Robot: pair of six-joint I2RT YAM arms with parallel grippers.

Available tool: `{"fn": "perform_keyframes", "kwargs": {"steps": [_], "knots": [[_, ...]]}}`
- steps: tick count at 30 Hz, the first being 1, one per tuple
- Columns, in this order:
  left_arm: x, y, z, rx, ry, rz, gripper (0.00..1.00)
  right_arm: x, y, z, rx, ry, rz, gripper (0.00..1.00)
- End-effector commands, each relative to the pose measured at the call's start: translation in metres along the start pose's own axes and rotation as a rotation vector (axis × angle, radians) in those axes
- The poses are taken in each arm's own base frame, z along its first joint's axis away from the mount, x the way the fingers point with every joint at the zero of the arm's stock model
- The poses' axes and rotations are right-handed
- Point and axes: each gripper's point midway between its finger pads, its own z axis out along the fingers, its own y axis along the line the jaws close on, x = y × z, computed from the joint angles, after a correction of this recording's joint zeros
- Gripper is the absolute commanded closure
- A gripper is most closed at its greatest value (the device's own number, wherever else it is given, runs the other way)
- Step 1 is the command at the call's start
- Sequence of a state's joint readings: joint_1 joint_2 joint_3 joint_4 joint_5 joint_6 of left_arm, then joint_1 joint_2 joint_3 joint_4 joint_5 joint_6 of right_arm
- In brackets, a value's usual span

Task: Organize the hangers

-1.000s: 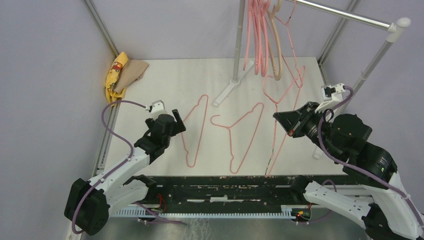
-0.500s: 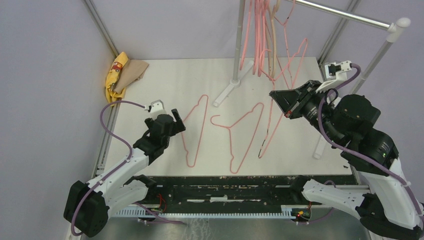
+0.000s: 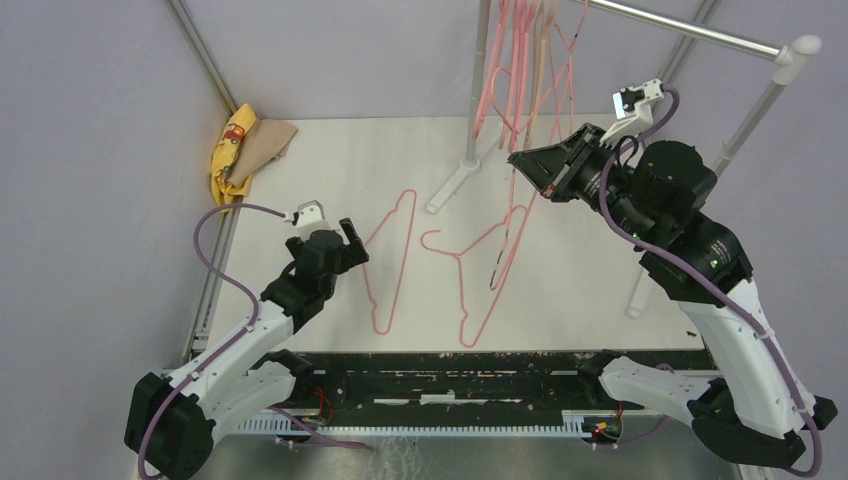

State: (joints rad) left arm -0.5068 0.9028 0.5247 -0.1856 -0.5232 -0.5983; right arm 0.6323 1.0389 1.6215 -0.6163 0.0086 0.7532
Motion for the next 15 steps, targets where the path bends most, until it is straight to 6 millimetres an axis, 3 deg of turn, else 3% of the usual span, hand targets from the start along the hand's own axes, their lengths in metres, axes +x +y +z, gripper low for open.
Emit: {"fn": "perform_keyframes", "kwargs": {"steps": [1, 6, 15], "knots": [[-0.024, -0.006, -0.005, 0.009, -0.068, -0.021, 0.01, -0.032, 0.031, -0.001, -0.171, -0.069, 0.084, 0.99], [-0.022, -0.004, -0.005, -0.002, -0.06, -0.013, 0.01, -0.05, 0.015, 0.012, -0.219, -0.083, 0.203, 0.99], [-0.021, -0.005, -0.001, -0.014, -0.056, -0.002, 0.01, -0.099, -0.009, 0.02, -0.274, -0.144, 0.272, 0.99]]}}
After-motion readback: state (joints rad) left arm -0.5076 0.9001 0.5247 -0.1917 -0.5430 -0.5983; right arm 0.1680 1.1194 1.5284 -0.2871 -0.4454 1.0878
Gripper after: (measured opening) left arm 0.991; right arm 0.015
